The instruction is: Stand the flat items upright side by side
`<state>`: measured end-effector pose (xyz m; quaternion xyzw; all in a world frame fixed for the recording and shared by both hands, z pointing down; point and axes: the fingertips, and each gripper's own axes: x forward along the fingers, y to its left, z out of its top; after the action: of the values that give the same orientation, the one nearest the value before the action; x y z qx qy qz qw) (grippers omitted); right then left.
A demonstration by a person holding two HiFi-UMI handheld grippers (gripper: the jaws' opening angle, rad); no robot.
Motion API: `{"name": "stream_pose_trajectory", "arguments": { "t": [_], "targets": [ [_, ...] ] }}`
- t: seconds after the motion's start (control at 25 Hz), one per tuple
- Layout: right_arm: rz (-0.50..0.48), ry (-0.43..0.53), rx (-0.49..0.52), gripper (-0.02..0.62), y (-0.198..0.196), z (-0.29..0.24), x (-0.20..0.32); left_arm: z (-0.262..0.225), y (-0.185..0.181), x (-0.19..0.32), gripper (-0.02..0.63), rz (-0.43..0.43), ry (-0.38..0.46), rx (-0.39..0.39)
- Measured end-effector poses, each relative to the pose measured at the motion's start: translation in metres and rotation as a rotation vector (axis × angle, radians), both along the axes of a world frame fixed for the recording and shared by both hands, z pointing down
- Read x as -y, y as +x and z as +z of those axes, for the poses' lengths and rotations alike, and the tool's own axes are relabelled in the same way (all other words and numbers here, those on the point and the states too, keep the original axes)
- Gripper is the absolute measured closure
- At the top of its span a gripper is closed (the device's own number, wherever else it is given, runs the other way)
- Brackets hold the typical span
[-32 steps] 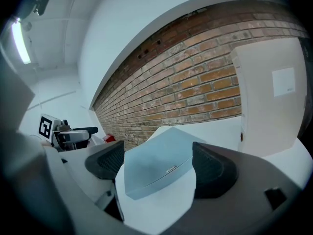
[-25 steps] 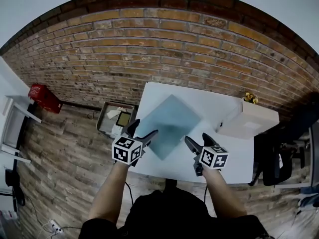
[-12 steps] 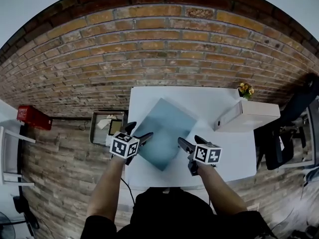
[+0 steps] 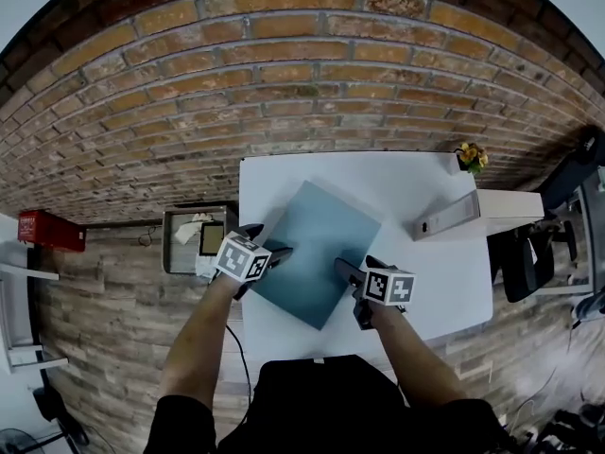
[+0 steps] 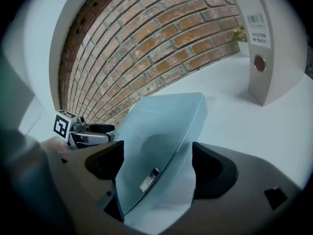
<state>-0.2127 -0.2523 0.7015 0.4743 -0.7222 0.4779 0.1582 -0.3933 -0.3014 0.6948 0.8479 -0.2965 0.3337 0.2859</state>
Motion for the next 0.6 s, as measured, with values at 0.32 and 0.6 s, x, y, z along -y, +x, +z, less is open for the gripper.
{"name": "stream_pose_trajectory", "arguments": {
  "t": [0.32,0.6],
  "targets": [
    [0.058,-0.098,0.069,0.165,-0.003,0.026,0.001,0.023,0.010,-0.006,0.178,0.092,-0.160,-0.072],
    [0.041,-0.091,0.046,0.166,0.006,0.025,0.003,0.023,0.023,-0.036,0.176,0.152,-0.202,-0.111]
  ]
}}
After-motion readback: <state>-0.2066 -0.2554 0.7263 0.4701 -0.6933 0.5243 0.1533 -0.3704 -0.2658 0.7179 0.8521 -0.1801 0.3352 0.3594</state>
